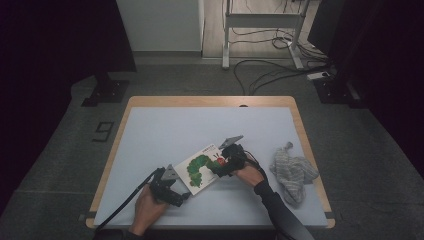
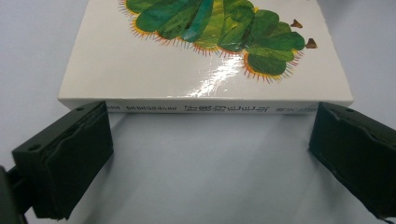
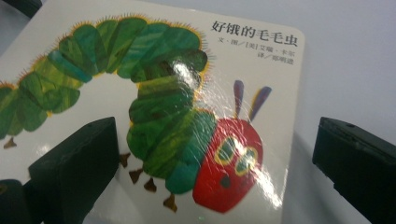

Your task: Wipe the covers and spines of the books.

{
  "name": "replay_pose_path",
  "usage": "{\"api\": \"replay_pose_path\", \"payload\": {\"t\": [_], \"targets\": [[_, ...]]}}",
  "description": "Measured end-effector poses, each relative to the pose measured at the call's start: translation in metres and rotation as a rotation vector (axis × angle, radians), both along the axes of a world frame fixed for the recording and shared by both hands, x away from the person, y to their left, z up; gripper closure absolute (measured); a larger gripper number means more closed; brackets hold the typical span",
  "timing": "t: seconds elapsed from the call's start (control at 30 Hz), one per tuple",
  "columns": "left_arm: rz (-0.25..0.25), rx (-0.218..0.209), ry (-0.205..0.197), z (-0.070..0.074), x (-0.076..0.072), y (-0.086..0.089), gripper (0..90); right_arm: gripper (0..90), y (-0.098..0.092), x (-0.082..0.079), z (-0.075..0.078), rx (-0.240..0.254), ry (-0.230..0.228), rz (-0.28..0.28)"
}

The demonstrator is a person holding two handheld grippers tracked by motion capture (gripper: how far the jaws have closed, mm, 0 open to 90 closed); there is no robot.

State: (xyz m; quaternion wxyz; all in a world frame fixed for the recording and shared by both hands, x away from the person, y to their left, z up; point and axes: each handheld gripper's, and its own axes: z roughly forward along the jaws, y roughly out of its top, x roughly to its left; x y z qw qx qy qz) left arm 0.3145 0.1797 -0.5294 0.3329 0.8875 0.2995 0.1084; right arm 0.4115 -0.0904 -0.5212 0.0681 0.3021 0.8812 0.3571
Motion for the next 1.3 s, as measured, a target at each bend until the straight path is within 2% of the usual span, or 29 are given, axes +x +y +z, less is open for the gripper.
{"api": "replay_pose_path", "payload": {"t": [0.17,0.63,0.8,1.0,1.3], "targets": [[0.0,-0.001,0.0,0.0,0.0,0.0,0.0,0.0,0.005,0.005,-0.004,0.042,0.038,0.006],[0.001,-0.001,0.0,0.0,0.0,0.0,0.0,0.1,0.008,0.005,-0.003,0.032,0.05,0.004],[0.002,-0.003,0.0,0.0,0.0,0.0,0.0,0.1,0.009,0.004,0.001,0.033,0.04,0.002],[0.002,-0.003,0.0,0.0,0.0,0.0,0.0,1.0,0.004,0.002,0.01,0.083,0.034,-0.012],[0.003,-0.006,-0.001,0.0,0.0,0.0,0.0,3.8,-0.003,-0.002,0.021,0.126,0.038,-0.022]]}}
